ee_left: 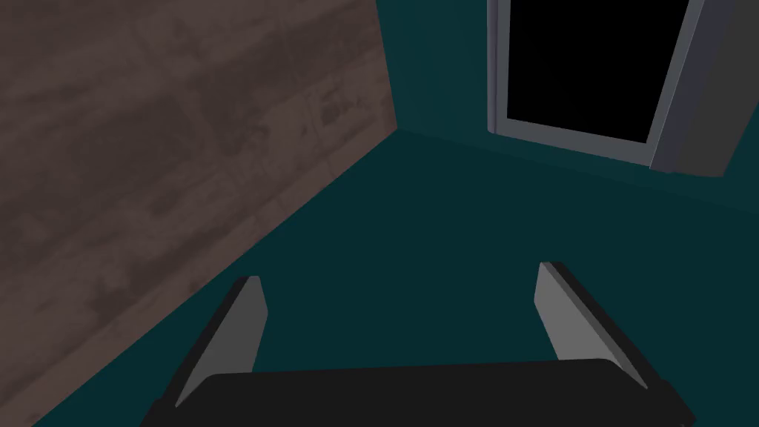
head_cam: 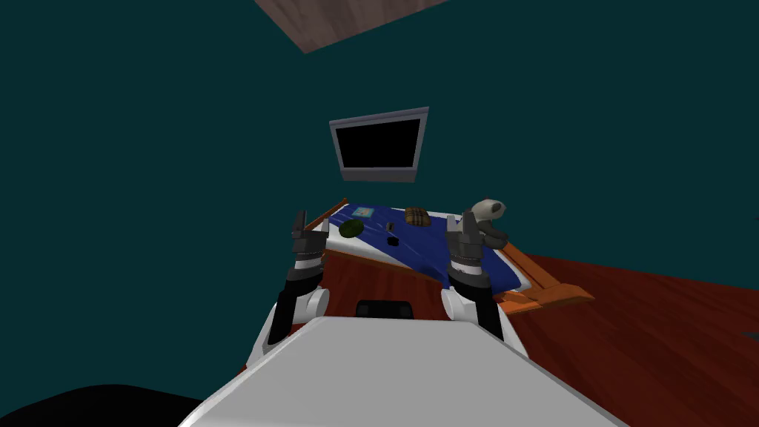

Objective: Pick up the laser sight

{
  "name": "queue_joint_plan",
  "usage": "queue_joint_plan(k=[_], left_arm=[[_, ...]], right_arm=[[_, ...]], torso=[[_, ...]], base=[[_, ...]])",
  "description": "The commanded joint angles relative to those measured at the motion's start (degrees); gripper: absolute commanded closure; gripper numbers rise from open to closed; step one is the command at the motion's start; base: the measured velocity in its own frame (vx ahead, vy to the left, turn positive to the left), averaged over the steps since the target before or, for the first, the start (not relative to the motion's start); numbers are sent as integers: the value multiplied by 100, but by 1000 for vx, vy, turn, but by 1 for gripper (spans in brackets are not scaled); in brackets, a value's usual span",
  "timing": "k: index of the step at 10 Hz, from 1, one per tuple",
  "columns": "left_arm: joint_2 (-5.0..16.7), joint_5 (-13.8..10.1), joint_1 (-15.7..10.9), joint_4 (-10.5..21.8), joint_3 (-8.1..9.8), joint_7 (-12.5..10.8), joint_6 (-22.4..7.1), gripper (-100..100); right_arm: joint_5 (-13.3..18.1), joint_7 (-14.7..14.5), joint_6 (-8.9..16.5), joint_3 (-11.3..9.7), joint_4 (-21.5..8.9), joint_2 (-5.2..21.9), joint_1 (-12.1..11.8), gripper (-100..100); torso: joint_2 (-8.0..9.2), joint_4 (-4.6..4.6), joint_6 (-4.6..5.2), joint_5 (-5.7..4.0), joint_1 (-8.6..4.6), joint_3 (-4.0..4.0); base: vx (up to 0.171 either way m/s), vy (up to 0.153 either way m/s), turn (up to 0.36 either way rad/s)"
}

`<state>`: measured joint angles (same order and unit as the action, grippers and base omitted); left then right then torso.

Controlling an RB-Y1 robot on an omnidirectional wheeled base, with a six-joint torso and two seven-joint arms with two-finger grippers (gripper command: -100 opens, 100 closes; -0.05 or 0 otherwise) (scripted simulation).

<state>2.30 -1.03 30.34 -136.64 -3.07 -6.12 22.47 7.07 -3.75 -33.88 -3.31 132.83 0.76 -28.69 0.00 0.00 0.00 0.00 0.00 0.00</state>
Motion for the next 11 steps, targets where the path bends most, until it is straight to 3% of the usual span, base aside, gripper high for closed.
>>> queue_joint_plan(k=[1,5,9,10,11], left_arm=[[0,0,0,0,0,0,0,0],[-1,0,-1,0,-1,0,0,0],[-1,0,-1,0,-2,0,0,0],[-1,0,-2,0,-2,0,0,0],[-1,0,-1,0,-1,0,0,0]], right_arm=[[-4,-34,2,-131,-2,197,-96,-100],[2,-142,59,-518,-95,720,-419,-100],[58,-291,222,-1017,-347,1415,-914,-100],[58,-291,222,-1017,-347,1514,-914,-100],[84,-330,281,-1148,-439,1712,-1055,-100]], torso=[[0,0,0,0,0,0],[30,7,-2,11,47,17],[38,9,-1,13,58,22],[38,9,-2,14,60,22],[35,8,2,11,41,21]], base=[[-34,35,144],[-71,109,171],[-83,144,271],[-61,112,99],[-52,96,206]])
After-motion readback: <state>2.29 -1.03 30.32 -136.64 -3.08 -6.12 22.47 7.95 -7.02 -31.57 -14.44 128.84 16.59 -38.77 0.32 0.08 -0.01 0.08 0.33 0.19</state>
